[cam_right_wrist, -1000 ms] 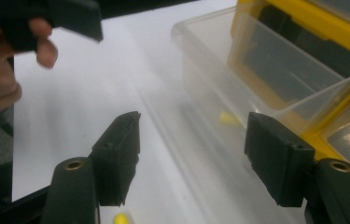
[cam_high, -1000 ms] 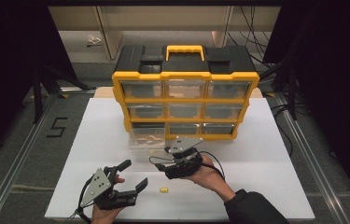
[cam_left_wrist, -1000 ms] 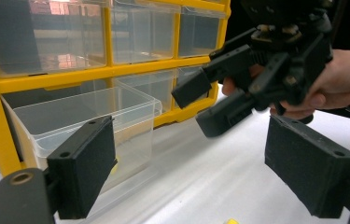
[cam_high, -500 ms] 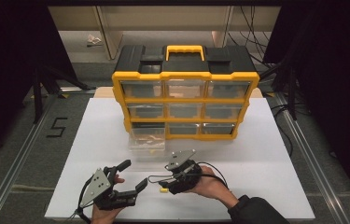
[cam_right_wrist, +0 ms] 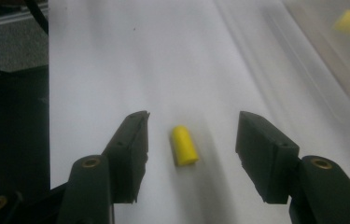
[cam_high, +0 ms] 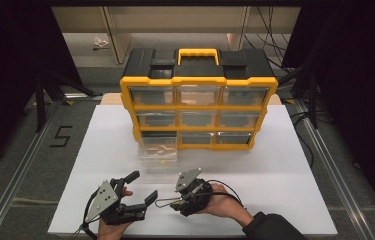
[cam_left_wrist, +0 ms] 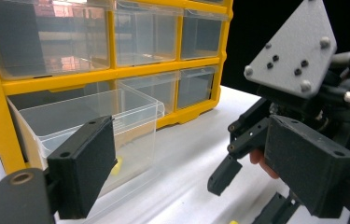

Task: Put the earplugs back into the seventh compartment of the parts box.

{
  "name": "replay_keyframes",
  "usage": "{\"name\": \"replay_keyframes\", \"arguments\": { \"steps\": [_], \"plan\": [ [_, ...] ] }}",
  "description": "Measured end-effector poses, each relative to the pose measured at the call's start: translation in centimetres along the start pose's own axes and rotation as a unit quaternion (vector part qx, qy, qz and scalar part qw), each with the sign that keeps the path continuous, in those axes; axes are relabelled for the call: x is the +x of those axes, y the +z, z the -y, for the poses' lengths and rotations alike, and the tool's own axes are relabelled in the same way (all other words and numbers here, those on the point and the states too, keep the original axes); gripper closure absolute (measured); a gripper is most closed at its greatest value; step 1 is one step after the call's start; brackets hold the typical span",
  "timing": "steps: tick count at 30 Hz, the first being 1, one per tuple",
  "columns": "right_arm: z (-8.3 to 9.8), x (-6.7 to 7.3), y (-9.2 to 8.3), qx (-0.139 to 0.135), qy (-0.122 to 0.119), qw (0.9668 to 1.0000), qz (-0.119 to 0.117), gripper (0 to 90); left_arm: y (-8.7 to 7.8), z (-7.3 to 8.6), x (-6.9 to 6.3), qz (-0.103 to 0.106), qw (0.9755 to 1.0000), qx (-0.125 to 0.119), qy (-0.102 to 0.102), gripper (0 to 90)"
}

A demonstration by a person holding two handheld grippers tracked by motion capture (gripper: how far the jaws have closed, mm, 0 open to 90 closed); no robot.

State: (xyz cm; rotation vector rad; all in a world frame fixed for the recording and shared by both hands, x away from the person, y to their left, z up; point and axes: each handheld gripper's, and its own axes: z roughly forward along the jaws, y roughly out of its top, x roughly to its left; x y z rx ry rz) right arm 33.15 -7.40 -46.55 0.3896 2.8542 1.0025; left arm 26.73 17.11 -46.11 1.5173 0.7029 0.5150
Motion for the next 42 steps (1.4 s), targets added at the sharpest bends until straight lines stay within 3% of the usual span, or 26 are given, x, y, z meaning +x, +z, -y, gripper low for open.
{"name": "replay_keyframes", "arguments": {
  "steps": [16, 24, 32, 42],
  "plan": [
    [0.4, 0.1, 1.6, 0.029, -0.01, 0.9995, 0.0, 62.8, -0.1, 0.0, 0.0, -0.006, 1.0, -0.001, 0.002, 16.1],
    [0.4, 0.1, 1.8, 0.029, -0.008, 0.9996, -0.005, 77.4, -0.1, 0.0, 0.0, -0.008, 1.0, -0.001, 0.001, 16.3],
    [0.0, -0.8, -0.1, -0.011, 0.007, 0.9996, 0.024, 81.2, -0.1, 0.0, 0.1, -0.011, 0.9999, -0.003, -0.001, 16.4],
    [-0.2, -2.0, -2.1, -0.051, 0.028, 0.9969, 0.052, 81.6, -0.2, -0.1, 0.1, -0.011, 0.9999, -0.004, 0.0, 16.4]
  ]
}}
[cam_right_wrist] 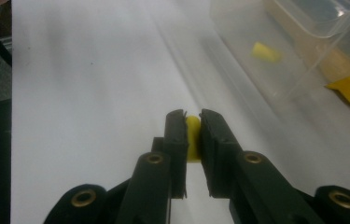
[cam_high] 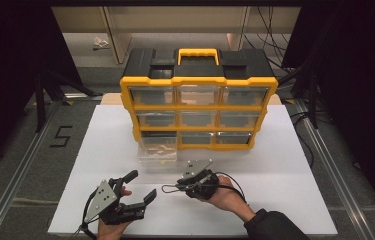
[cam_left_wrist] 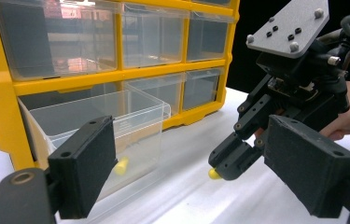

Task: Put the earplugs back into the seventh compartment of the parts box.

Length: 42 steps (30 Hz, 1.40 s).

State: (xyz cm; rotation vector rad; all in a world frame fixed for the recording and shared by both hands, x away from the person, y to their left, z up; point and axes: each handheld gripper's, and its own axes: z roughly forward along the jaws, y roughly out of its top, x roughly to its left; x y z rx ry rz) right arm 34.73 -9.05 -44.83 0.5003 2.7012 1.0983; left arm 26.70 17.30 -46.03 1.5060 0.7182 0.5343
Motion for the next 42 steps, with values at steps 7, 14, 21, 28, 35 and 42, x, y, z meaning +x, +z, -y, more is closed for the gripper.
{"name": "replay_keyframes", "arguments": {
  "steps": [7, 14, 21, 28, 35, 42],
  "plan": [
    [0.0, -0.2, -0.4, -0.013, 0.002, 0.9999, 0.007, 81.6, 0.1, 0.0, 0.0, 0.001, 1.0, 0.0, -0.001, 16.4],
    [0.0, -0.4, -0.5, -0.022, 0.004, 0.9997, 0.009, 81.5, -0.1, 0.0, 0.0, 0.0, 1.0, 0.0, -0.002, 16.3],
    [-0.3, -1.1, -1.5, -0.056, 0.015, 0.9979, 0.028, 81.6, 0.0, 0.0, 0.0, 0.002, 1.0, 0.001, -0.002, 16.5],
    [-0.3, -2.2, -2.6, -0.085, 0.033, 0.9946, 0.049, 81.6, 0.1, 0.0, 0.1, 0.0, 1.0, 0.0, -0.004, 16.5],
    [0.1, -3.2, -3.3, -0.104, 0.049, 0.9916, 0.059, 81.5, 0.3, 0.0, 0.2, 0.0, 1.0, 0.005, -0.008, 16.5],
    [0.2, -3.9, -4.0, -0.119, 0.066, 0.9879, 0.074, 81.5, 0.1, 0.0, 0.2, 0.002, 0.9999, -0.001, -0.011, 16.5]
  ]
}}
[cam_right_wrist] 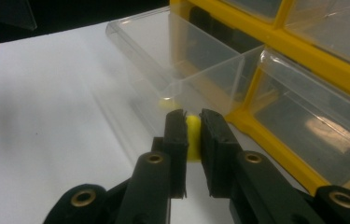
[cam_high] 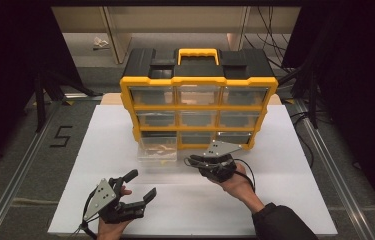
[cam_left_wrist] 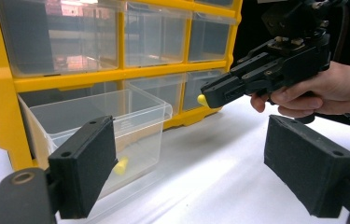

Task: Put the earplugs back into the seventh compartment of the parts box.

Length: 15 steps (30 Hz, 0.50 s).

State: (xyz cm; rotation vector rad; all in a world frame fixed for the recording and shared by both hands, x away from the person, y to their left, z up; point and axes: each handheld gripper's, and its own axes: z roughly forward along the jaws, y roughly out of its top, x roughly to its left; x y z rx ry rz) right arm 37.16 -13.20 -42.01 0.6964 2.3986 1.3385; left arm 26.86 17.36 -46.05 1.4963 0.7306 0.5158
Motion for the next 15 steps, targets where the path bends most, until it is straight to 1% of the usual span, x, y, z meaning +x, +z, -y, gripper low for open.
{"name": "replay_keyframes", "arguments": {
  "steps": [4, 6, 7, 10, 12, 13, 15],
  "plan": [
    [-0.4, 0.2, -0.1, -0.009, -0.004, 0.9999, 0.003, 81.4, 0.0, 0.0, -0.1, 0.002, 1.0, -0.001, 0.002, 16.5],
    [-0.4, 0.3, 0.0, -0.008, -0.004, 1.0, 0.003, 81.3, 0.2, -0.1, -0.1, 0.004, 1.0, 0.0, 0.003, 16.5],
    [-0.4, 0.3, 0.2, -0.006, -0.01, 0.9999, 0.005, 81.4, 0.2, 0.0, -0.2, 0.004, 1.0, 0.001, 0.003, 16.5],
    [-0.6, 0.2, 0.5, -0.008, -0.009, 0.9999, 0.006, 81.4, 0.4, 0.0, -0.1, 0.007, 1.0, 0.004, 0.003, 16.5],
    [-1.1, 0.1, 0.8, -0.016, -0.005, 0.9998, 0.009, 81.4, 0.3, 0.0, -0.2, 0.007, 1.0, 0.002, 0.003, 16.5],
    [-1.1, 0.1, 0.8, -0.016, -0.005, 0.9998, 0.009, 81.4, 0.4, 0.0, -0.2, 0.007, 1.0, 0.001, 0.003, 16.5],
    [-1.4, 0.2, 0.9, -0.02, -0.009, 0.9997, 0.011, 81.4, 0.4, 0.0, -0.2, 0.008, 1.0, 0.003, 0.004, 16.5]
  ]
}}
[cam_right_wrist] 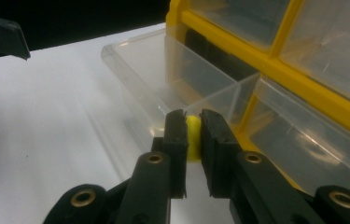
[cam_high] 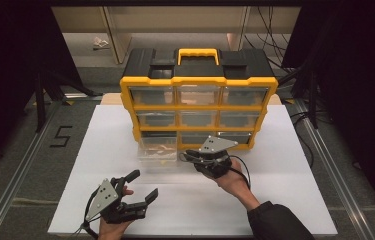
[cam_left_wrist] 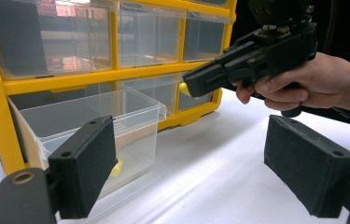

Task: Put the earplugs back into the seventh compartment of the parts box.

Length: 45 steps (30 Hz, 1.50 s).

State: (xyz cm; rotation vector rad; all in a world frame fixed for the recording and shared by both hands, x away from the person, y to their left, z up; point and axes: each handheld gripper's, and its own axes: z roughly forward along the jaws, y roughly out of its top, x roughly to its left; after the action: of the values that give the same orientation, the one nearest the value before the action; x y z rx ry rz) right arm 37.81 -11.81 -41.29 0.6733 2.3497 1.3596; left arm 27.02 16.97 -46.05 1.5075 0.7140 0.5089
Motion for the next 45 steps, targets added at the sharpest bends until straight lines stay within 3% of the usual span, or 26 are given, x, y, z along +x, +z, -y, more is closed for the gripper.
{"name": "replay_keyframes", "arguments": {
  "steps": [11, 28, 36, 39, 45],
  "plan": [
    [-2.4, 0.3, 1.7, -0.017, -0.015, 0.9997, 0.002, 81.4, 0.2, 0.0, 0.1, 0.0, 1.0, 0.002, -0.001, 16.4],
    [-4.2, -0.3, 4.6, 0.002, -0.015, 0.9999, 0.008, 80.0, 0.2, 0.0, 0.0, 0.0, 1.0, 0.002, 0.001, 16.5],
    [-4.5, -0.2, 5.2, -0.003, -0.007, 0.9999, 0.009, 61.5, 0.2, 0.0, 0.0, 0.001, 1.0, 0.003, 0.001, 16.5],
    [-4.7, -0.1, 4.8, -0.011, -0.009, 0.9998, 0.012, 58.7, 0.2, 0.0, 0.0, 0.0, 1.0, 0.002, 0.0, 16.5],
    [-4.6, 0.8, 3.6, -0.017, -0.032, 0.9993, 0.013, 51.8, 0.3, 0.1, 0.0, 0.002, 1.0, 0.004, 0.002, 16.5]
  ]
}}
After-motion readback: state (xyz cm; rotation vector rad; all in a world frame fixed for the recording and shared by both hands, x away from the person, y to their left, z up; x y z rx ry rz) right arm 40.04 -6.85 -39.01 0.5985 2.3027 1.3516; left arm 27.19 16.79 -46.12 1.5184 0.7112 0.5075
